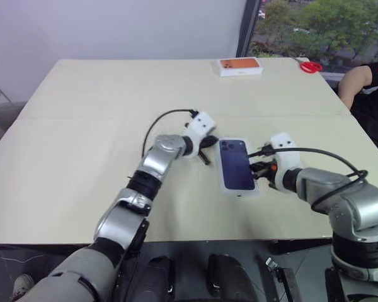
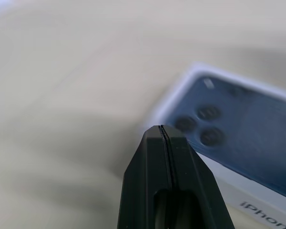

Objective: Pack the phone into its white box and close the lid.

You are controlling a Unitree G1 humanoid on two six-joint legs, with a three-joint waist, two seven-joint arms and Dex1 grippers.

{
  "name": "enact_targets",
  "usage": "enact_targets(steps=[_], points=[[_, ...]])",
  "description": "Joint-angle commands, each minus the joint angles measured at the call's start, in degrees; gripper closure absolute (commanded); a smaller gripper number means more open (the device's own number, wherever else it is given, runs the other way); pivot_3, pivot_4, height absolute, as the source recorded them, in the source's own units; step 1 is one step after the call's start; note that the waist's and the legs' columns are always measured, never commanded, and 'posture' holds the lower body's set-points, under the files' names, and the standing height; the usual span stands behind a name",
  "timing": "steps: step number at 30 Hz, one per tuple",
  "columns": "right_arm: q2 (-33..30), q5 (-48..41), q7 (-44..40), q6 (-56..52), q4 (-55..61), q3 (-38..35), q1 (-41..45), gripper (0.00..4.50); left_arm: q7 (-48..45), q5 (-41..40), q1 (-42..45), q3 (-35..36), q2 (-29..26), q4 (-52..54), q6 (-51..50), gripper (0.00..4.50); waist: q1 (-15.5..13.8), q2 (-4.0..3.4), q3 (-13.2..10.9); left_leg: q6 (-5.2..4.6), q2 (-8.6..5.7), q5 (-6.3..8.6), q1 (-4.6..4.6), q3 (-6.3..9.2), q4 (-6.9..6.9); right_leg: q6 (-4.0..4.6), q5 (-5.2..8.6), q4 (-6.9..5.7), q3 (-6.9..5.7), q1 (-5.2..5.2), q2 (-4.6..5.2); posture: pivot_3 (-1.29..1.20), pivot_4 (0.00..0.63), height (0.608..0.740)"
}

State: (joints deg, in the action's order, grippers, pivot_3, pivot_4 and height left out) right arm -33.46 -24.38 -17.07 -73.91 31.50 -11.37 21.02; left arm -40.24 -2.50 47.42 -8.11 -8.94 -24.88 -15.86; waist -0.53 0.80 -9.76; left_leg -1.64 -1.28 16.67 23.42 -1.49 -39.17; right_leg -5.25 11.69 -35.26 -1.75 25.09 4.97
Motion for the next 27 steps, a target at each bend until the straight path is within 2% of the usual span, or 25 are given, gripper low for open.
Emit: enact_targets(steps=[1,6,16,19,27], points=[[-2.72,2.07,-1.47,8.14,0.0,-5.02,-2.3,4.07,-2.81,-3.38,-5.26,4.47,-6.12,10.24,-0.53,4.5,0.03,-0.01,0.01,0.0,0.01,0.0,-0.01,0.0,0.0,0.0,0.0,0.0,0.01,0.0,0.0,0.0,0.15,0.74],[-3.91,1.95,-5.58,18.41,-4.88,-10.23,-6.51,4.07,-5.19,-5.84,-13.84,8.5,-15.02,15.71,-2.38,4.5,-0.23,-0.01,0.01,0.04,0.01,-0.02,-0.12,-0.01,-0.03,0.02,0.0,0.01,0.0,-0.17,-0.02,0.0,0.15,0.74],[-6.0,-2.02,-16.58,29.47,-10.39,-15.34,-13.95,4.07,-7.2,-12.36,-28.25,17.72,-25.76,21.92,-7.16,4.5,0.19,-0.03,0.0,0.02,-0.01,-0.01,-0.17,-0.03,-0.03,0.01,0.01,0.07,0.01,-0.24,0.03,0.0,0.15,0.74],[-5.71,-2.49,-17.87,32.12,-12.71,-15.51,-14.31,4.07,-6.27,-12.77,-32.09,19.55,-27.43,22.8,-7.08,4.5,0.16,-0.04,-0.01,0.03,0.03,-0.01,-0.2,-0.03,-0.02,0.02,0.01,0.07,0.01,-0.25,0.02,0.0,0.15,0.74],[-5.43,-4.09,-20.88,33.67,-12.59,-12.3,-15.27,4.07,-4.36,-14.37,-34.86,21.6,-28.12,25.29,-7.95,4.5,-0.23,-0.03,-0.01,0.04,0.01,0.0,-0.16,-0.02,-0.03,0.03,0.02,0.12,0.07,-0.25,0.21,0.0,0.15,0.74]])
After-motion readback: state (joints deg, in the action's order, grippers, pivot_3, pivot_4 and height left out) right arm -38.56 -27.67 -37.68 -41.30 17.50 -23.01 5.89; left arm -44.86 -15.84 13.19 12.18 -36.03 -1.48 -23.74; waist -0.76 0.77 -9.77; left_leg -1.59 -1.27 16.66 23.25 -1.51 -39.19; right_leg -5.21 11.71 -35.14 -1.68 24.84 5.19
